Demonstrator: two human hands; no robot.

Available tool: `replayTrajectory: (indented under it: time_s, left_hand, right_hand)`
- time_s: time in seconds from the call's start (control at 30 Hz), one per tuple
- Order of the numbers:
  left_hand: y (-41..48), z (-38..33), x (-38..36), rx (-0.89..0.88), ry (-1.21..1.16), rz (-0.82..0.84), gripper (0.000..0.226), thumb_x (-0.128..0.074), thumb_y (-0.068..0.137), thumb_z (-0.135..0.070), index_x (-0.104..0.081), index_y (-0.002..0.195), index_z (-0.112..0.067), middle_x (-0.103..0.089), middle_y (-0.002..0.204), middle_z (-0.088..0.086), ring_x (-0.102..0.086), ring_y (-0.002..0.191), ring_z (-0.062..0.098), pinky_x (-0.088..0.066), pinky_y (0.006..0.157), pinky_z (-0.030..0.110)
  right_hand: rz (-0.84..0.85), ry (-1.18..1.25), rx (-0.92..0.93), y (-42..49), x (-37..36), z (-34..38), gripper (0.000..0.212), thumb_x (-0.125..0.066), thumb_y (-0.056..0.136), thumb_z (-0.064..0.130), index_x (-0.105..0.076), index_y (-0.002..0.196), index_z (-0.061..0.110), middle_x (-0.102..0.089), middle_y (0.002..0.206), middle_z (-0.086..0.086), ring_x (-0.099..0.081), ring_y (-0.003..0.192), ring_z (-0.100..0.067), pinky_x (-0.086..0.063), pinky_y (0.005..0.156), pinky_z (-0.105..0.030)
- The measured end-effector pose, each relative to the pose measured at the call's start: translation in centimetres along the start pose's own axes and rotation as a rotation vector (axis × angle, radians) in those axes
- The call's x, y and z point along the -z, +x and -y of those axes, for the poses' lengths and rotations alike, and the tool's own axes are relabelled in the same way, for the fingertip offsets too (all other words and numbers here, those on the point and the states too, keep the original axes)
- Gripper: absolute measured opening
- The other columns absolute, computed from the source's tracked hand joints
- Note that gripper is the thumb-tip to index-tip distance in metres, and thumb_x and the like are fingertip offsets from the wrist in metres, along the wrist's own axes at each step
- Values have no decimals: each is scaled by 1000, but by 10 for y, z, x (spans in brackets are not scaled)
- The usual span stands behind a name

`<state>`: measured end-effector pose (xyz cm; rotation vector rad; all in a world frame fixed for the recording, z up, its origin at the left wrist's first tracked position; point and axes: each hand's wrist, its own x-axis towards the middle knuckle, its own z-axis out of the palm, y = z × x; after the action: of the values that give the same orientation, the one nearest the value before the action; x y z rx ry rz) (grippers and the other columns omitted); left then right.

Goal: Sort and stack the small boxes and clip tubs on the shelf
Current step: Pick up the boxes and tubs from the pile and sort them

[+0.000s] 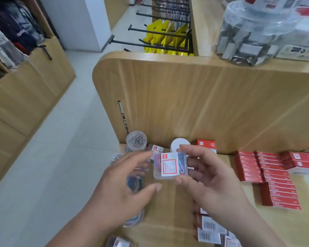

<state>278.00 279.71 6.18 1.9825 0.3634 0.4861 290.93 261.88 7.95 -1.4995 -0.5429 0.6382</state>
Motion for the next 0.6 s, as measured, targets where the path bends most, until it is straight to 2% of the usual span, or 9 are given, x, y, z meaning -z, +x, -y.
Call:
replayTrajectory:
  time_s: [0.07, 0.13, 0.2, 0.27, 0.33, 0.4, 0.47, 0.6]
  left_hand:
    - [-4, -6, -8, 86, -57, -9, 55, -86, 75, -25, -67, 122, -46, -71, 115, -17, -69, 103, 17, -59, 82, 28]
    - [-4, -8, -12, 83, 33, 14, 44, -81, 79, -26, -70, 119, -43, -73, 111, -18, -70, 97, 12, -57, 75, 25]
    - [1, -1, -14, -9, 265, 23, 32, -75, 86, -29, -70, 117, -36, -70, 109, -20, -66, 92, -1, -54, 74, 21]
    - [15, 11, -17, -78, 554, 95, 21, -63, 93, -39, -67, 113, -32, -65, 108, -20, -59, 94, -4, -53, 80, 26]
    - [32, 21, -25, -70, 728, 214, 30, -48, 98, -50, -66, 106, -28, -65, 108, -15, -60, 101, 10, -51, 85, 35]
    - [44, 31, -35, -79, 800, 318, 41, -37, 102, -53, -68, 107, -26, -66, 110, -11, -61, 107, 16, -50, 89, 35]
    - [48, 39, -42, -113, 853, 397, 44, -32, 104, -52, -66, 116, -26, -66, 114, -9, -61, 110, 18, -48, 93, 35]
    - [48, 40, -40, -113, 864, 404, 49, -25, 108, -50, -61, 131, -27, -68, 128, -10, -59, 123, 15, -46, 102, 38]
  right_hand:
    - [20, -108, 42, 0, 5, -4, 53, -81, 78, -8, -67, 117, 26, -73, 111, 7, -71, 100, -14, -58, 85, -24]
    - [0, -159, 96, 1, 10, -6, 50, -85, 75, -3, -70, 114, 26, -71, 110, 9, -71, 98, -13, -57, 83, -21]
    - [-65, -212, 160, 4, 18, -8, 44, -87, 75, 2, -72, 110, 23, -69, 109, 8, -71, 100, -14, -57, 82, -20]
    - [-137, -290, 220, 8, 26, -10, 41, -88, 75, 3, -73, 108, 23, -67, 111, 9, -69, 103, -15, -57, 81, -19]
    - [-172, -283, 206, 13, 30, -11, 41, -87, 74, 0, -74, 106, 23, -66, 110, 12, -69, 103, -13, -56, 80, -16]
    - [-177, -246, 185, 15, 33, -13, 40, -86, 74, 0, -74, 104, 24, -66, 110, 14, -69, 103, -12, -55, 80, -13]
    - [-174, -233, 181, 16, 35, -17, 39, -86, 74, 1, -74, 103, 24, -67, 111, 11, -69, 104, -14, -55, 80, -13]
    - [-183, -180, 183, 11, 43, -21, 36, -85, 75, 2, -76, 103, 24, -68, 112, 6, -71, 103, -19, -58, 83, -21]
